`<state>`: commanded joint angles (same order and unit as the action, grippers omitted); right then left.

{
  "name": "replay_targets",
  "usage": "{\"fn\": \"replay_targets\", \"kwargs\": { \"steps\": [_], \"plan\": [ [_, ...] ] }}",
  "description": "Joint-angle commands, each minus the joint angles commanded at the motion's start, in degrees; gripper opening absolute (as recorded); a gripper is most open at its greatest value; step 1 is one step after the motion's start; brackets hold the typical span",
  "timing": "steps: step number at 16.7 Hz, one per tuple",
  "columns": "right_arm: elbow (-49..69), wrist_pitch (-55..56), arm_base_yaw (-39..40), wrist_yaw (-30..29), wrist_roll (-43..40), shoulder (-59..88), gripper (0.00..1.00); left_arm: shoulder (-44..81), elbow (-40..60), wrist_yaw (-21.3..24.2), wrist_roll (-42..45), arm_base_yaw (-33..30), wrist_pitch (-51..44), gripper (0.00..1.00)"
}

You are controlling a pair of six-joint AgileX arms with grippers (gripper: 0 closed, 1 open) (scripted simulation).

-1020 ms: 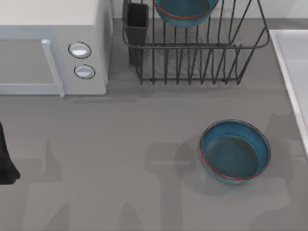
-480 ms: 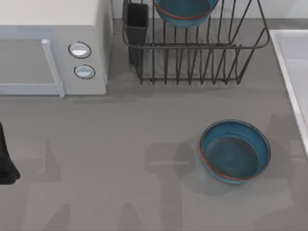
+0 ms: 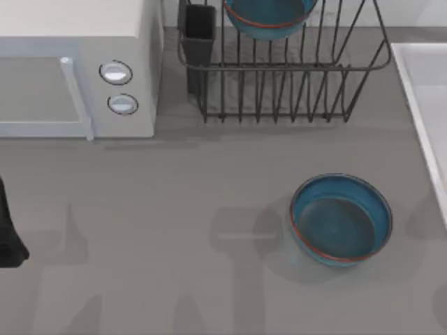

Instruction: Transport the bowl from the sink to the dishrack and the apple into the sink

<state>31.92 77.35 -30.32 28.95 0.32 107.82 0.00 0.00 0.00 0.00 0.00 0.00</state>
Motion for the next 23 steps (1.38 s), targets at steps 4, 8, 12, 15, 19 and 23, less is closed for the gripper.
{"fn": "replay_targets", "kwargs": {
  "steps": [4, 8, 12, 15, 19, 23],
  "plan": [
    [-2.68, 12.74, -0.07, -0.2, 0.47, 12.11, 0.0, 0.0, 0.0, 0.0, 0.0, 0.0, 0.0, 1.0],
    [-3.8, 21.02, 0.03, -0.64, 0.54, 18.53, 0.0, 0.0, 0.0, 0.0, 0.0, 0.0, 0.0, 1.0],
    [-3.88, 22.02, 0.06, -0.74, 0.51, 19.17, 0.0, 0.0, 0.0, 0.0, 0.0, 0.0, 0.0, 1.0],
    [-3.88, 22.02, 0.06, -0.74, 0.51, 19.17, 0.15, 0.0, 0.0, 0.0, 0.0, 0.0, 0.0, 1.0],
    [-3.88, 22.02, 0.06, -0.74, 0.51, 19.17, 0.45, 0.0, 0.0, 0.0, 0.0, 0.0, 0.0, 1.0],
    [-3.88, 22.02, 0.06, -0.74, 0.51, 19.17, 0.75, 0.0, 0.0, 0.0, 0.0, 0.0, 0.0, 1.0]
  ]
}}
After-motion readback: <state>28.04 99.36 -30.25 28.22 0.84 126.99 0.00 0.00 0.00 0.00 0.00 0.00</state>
